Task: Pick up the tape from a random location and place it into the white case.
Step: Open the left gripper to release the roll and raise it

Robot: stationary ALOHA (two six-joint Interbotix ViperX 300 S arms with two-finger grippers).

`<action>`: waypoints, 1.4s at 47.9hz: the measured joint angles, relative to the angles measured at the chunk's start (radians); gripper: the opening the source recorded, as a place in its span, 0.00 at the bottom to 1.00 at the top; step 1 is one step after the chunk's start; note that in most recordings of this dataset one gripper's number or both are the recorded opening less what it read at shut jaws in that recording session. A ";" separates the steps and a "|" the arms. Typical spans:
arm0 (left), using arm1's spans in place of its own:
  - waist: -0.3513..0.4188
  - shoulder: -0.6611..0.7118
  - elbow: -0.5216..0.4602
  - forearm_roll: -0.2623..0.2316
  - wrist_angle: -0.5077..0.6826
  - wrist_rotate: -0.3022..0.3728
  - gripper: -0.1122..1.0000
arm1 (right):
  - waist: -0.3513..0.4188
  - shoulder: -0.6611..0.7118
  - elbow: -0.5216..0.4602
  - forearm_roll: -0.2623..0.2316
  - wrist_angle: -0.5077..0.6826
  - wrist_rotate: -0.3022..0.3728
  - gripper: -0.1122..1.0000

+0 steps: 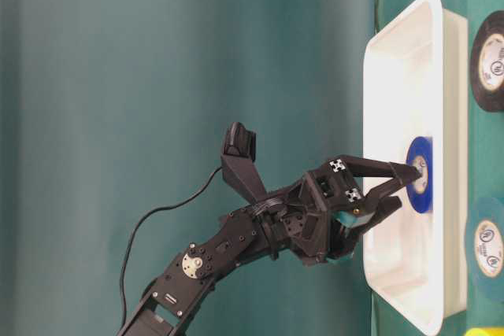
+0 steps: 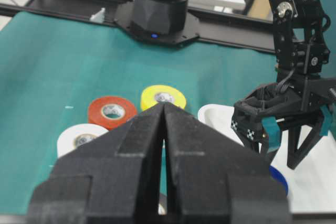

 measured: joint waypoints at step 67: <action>-0.071 -0.242 -0.141 0.000 0.295 0.000 0.91 | 0.000 -0.003 0.000 -0.002 0.008 0.000 0.10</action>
